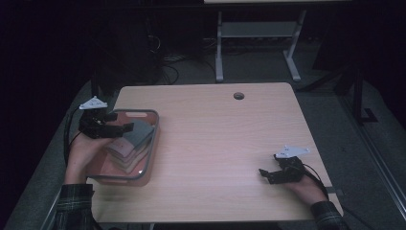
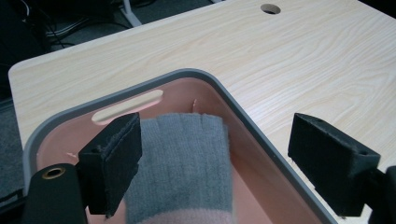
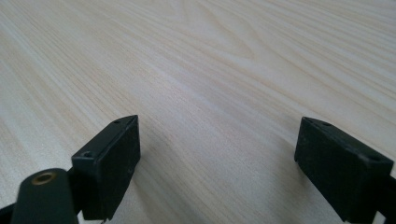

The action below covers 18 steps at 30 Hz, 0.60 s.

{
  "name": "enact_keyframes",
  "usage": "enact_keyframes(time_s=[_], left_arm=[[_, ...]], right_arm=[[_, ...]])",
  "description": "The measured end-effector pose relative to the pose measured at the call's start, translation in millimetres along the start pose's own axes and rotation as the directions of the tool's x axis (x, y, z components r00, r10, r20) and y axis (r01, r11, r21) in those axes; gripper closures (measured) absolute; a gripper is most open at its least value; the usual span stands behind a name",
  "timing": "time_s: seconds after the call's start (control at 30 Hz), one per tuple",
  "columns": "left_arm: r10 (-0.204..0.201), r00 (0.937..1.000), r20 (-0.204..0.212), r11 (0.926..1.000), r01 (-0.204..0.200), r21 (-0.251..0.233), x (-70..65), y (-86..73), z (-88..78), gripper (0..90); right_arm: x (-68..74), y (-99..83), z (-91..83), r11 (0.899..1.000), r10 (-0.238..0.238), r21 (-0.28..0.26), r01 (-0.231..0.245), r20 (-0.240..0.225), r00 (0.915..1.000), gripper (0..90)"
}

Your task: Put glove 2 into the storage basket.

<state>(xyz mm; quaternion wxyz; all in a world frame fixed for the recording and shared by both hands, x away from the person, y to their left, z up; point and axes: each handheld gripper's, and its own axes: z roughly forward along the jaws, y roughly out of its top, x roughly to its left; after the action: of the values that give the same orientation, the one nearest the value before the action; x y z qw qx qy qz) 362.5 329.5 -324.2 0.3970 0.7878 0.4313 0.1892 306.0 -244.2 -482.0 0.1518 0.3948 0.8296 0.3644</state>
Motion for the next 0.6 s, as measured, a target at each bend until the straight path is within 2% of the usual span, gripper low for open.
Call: enact_keyframes(time_s=[0.13,0.33,0.47,0.6], left_arm=[[0.014,0.9998,0.014,0.9998,-0.014,0.010,-2.0,2.1,0.9,17.1],[0.039,0.9968,0.070,0.9991,-0.040,0.014,-19.1,6.3,13.9,17.0],[0.062,0.9899,0.127,0.9978,-0.065,0.017,-37.2,9.7,26.5,17.0],[0.084,0.9797,0.182,0.9959,-0.089,0.020,-57.4,10.9,39.3,17.0]], right_arm=[[0.0,0.0,0.0,1.000,0.000,0.000,0.000,0.000,1.0000,13.9],[0.0,0.0,0.0,1.000,0.000,0.000,0.000,0.000,1.0000,13.9],[0.0,0.0,0.0,1.000,0.000,0.000,0.000,0.000,1.0000,13.9],[0.0,-0.1,0.0,1.000,-0.001,0.000,0.001,0.000,1.0000,13.9]])
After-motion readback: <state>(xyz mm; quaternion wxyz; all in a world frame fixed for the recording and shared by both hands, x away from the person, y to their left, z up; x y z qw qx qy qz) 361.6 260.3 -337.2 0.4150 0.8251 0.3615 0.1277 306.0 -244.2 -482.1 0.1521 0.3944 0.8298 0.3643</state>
